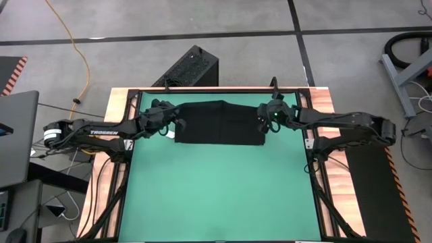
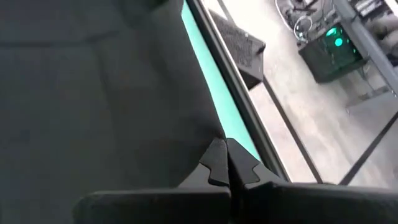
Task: Roll towel into tight, uniform cylinder
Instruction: Roll the black towel
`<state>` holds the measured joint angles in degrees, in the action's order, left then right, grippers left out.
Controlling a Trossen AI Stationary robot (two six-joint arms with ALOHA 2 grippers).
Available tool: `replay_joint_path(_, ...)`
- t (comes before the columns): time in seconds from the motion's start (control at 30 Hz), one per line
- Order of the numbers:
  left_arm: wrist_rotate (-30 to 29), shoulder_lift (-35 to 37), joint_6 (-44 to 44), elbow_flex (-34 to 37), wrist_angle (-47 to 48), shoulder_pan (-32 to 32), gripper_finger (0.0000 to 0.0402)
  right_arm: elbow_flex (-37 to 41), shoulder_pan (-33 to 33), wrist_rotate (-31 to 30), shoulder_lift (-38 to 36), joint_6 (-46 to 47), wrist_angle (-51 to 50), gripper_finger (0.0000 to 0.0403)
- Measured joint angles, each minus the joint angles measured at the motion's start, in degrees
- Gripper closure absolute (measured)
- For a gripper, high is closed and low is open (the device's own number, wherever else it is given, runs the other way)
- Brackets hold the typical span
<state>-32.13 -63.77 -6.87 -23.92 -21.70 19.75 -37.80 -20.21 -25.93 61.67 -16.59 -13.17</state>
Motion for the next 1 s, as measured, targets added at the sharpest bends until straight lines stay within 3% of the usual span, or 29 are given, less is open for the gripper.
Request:
replay_joint_path(0.43,-1.6,-0.1,-2.0,0.0,-0.2,0.3,0.0379,-0.1,-3.9,-0.1,5.1,0.7,-0.5,0.0403)
replay_joint_path(0.67,4.8,-0.1,1.0,0.0,0.5,2.1,0.0342,-0.1,-6.4,0.1,9.0,0.6,3.0,0.0403)
replay_joint_path(1.0,4.6,-0.1,3.1,0.0,2.4,6.9,0.0261,-0.1,-9.4,0.1,15.7,0.1,6.0,0.0403)
